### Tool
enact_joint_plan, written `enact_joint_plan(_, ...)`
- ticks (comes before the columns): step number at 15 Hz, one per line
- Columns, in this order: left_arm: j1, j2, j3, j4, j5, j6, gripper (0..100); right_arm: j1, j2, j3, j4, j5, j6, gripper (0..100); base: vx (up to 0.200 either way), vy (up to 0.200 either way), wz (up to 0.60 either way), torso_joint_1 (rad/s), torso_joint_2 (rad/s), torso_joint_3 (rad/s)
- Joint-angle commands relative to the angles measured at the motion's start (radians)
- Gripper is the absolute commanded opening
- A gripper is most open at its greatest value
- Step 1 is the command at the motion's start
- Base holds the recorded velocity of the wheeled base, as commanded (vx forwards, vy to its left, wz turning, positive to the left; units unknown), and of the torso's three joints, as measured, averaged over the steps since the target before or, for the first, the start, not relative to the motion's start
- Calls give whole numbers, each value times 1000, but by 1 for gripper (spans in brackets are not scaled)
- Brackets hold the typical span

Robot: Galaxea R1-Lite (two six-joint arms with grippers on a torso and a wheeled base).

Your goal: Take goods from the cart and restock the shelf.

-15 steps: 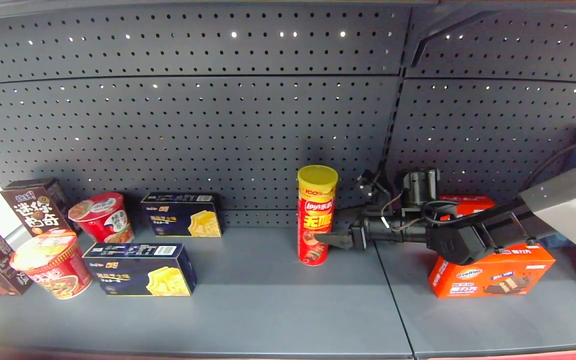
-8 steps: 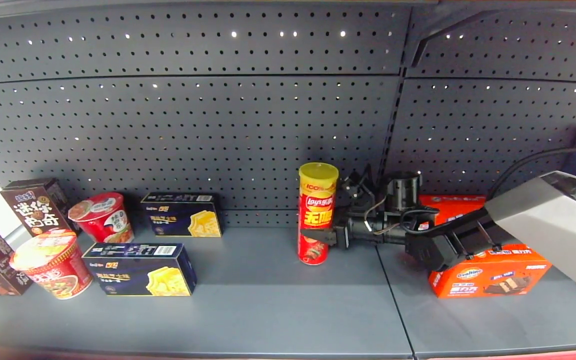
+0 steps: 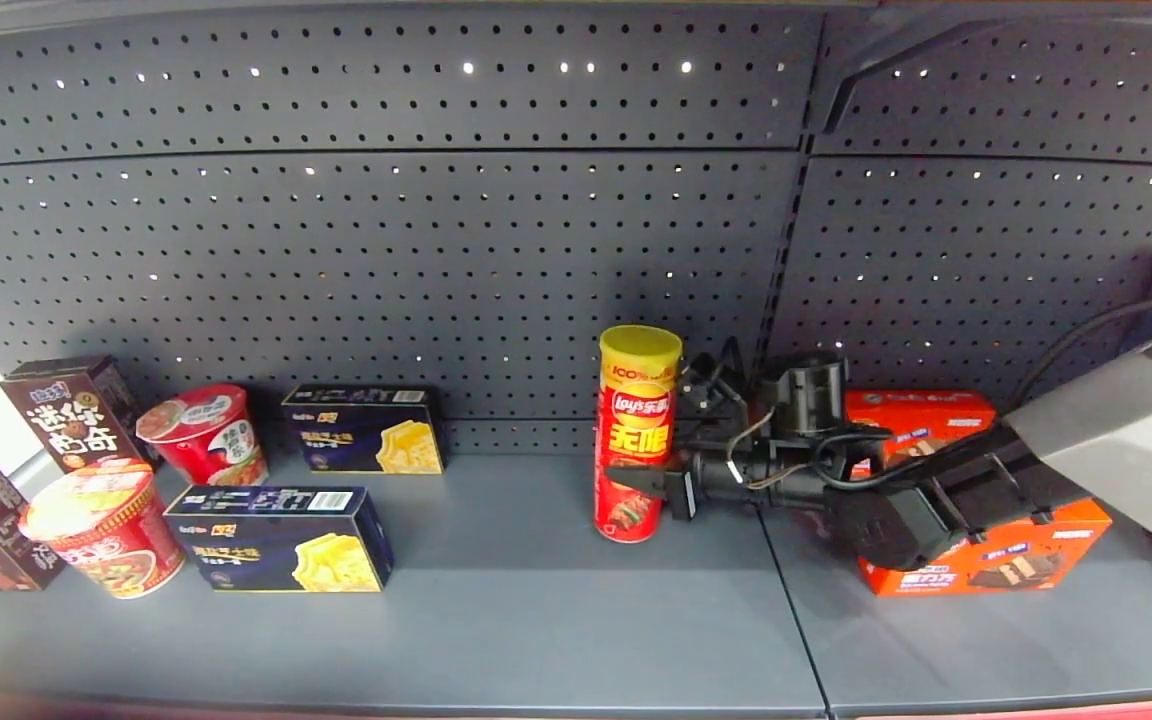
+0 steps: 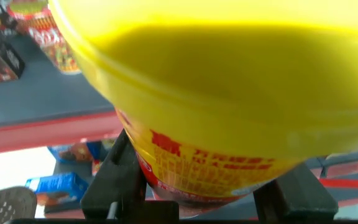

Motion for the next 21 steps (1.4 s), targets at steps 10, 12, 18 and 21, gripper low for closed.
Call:
enact_joint_plan(10, 0, 2, 23, -77, -1, 0, 0, 125, -338, 466, -166, -109, 9, 0, 0, 0, 0, 0, 0, 0)
enact_joint_plan(12, 0, 2, 25, -77, -1, 0, 0, 152, -324, 507, -193, -114, 12, 0, 0, 0, 0, 0, 0, 0)
enact_joint_plan(18, 0, 2, 26, -77, 0, -1, 0, 155, -270, 512, -200, -135, 17, 0, 0, 0, 0, 0, 0, 0)
enact_joint_plan(21, 0, 2, 28, -77, 2, -1, 0, 151, -250, 513, -200, -135, 18, 0, 0, 0, 0, 0, 0, 0)
